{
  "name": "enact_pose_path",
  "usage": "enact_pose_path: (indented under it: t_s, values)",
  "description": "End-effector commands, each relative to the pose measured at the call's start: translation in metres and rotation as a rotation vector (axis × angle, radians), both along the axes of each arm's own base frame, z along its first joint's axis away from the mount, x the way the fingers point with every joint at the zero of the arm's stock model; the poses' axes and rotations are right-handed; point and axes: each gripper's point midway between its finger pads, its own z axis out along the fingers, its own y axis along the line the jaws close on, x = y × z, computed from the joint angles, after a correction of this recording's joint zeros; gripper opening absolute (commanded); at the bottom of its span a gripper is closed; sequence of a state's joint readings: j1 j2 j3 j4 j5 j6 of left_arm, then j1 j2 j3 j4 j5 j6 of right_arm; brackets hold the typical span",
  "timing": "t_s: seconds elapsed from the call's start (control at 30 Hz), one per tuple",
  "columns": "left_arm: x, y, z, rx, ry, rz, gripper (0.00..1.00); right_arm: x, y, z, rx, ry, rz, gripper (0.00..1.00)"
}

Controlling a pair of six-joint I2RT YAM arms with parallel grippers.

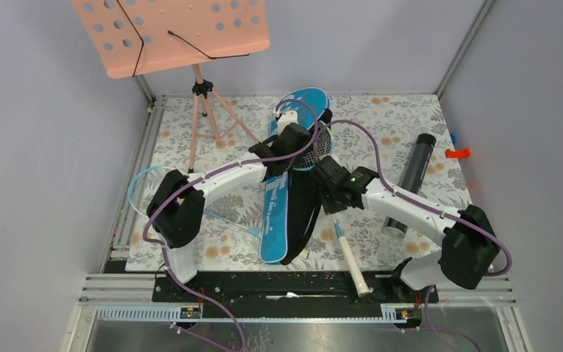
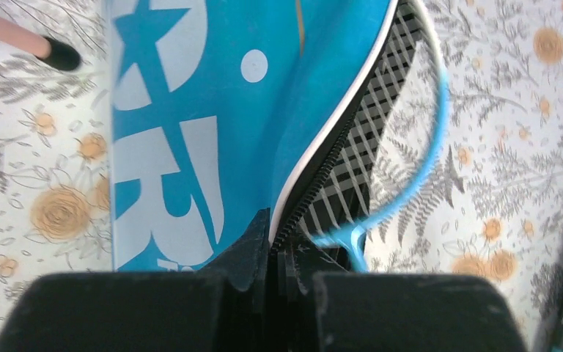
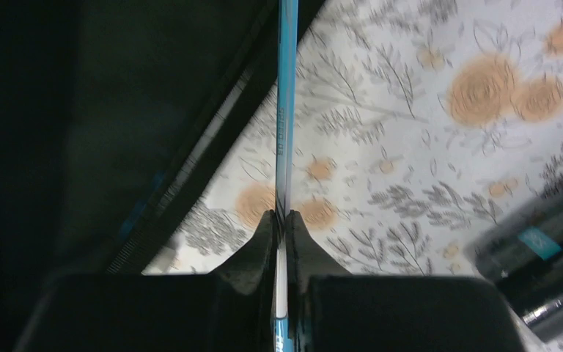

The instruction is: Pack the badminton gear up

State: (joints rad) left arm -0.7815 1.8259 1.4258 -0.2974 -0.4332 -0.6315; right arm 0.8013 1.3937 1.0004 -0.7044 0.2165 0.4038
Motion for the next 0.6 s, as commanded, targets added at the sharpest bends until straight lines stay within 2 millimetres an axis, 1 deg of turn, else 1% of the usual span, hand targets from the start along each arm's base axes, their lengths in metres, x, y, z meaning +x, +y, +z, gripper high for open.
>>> enact_pose_path:
  t_s: [0.0, 0.07, 0.1, 0.2, 0.27, 0.4, 0.47, 0.5, 0.57]
  values:
    - [-0.016, -0.025, 0.038, -0.181, -0.025, -0.078, 0.0, 0.039, 0.051, 0.035, 0.154, -0.118, 0.028, 0.0]
    - [-0.025, -0.029, 0.034, -0.195, -0.004, -0.108, 0.0, 0.05, 0.063, 0.04, 0.181, -0.134, 0.015, 0.0]
    - [-0.03, -0.03, 0.036, -0.21, -0.001, -0.123, 0.0, 0.055, 0.07, 0.042, 0.207, -0.14, 0.009, 0.0]
    - [-0.048, -0.038, 0.036, -0.271, 0.034, -0.187, 0.0, 0.075, 0.09, 0.042, 0.327, -0.138, -0.056, 0.0]
    - [-0.061, -0.041, 0.038, -0.321, 0.062, -0.217, 0.0, 0.092, 0.099, 0.042, 0.389, -0.164, -0.11, 0.0]
    - [-0.084, -0.045, 0.047, -0.417, 0.088, -0.284, 0.0, 0.12, 0.107, 0.041, 0.489, -0.207, -0.225, 0.0]
    - [-0.092, -0.044, 0.051, -0.438, 0.086, -0.303, 0.0, 0.129, 0.111, 0.042, 0.555, -0.216, -0.266, 0.0]
    - [-0.096, -0.043, 0.052, -0.445, 0.093, -0.312, 0.0, 0.136, 0.113, 0.047, 0.597, -0.227, -0.287, 0.0]
    - [-0.107, -0.045, 0.052, -0.468, 0.114, -0.346, 0.0, 0.147, 0.11, 0.052, 0.627, -0.249, -0.327, 0.0]
